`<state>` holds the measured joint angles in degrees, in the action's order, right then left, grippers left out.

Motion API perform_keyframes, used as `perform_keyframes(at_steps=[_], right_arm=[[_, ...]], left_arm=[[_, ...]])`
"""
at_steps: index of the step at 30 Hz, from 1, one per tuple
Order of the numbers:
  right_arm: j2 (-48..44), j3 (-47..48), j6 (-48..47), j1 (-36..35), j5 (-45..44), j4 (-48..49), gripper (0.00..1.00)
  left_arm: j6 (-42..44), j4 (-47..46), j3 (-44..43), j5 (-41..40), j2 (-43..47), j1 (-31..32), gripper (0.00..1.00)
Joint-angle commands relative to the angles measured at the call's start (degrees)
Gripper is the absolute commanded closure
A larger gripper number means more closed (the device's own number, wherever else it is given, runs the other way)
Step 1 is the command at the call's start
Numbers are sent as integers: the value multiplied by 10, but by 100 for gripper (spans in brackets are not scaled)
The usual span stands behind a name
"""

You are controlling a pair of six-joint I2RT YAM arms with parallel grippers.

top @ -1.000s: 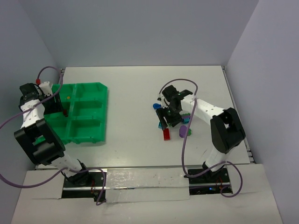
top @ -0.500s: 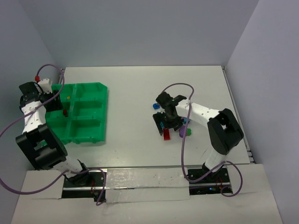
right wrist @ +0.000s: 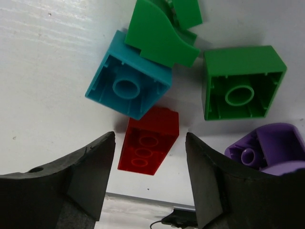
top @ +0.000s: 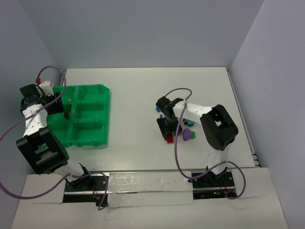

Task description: Sort the legos into containers by color

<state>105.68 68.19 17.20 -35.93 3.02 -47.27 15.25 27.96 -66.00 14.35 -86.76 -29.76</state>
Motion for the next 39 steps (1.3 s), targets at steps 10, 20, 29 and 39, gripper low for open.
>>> perform_keyframes(at_steps=[10, 20, 29, 39], right_arm=[[-47, 44, 1, -7, -5, -7, 80], [-154, 176, 68, 44, 95, 47, 100], [-88, 266, 322, 111, 214, 240, 100], [-20, 281, 457, 90, 266, 301, 100]], left_arm=[[-2, 6, -39, 91, 47, 1, 1], [-46, 43, -102, 260, 81, 36, 1], [-200, -36, -58, 277, 134, 255, 1], [-335, -119, -29, 218, 103, 425, 1]])
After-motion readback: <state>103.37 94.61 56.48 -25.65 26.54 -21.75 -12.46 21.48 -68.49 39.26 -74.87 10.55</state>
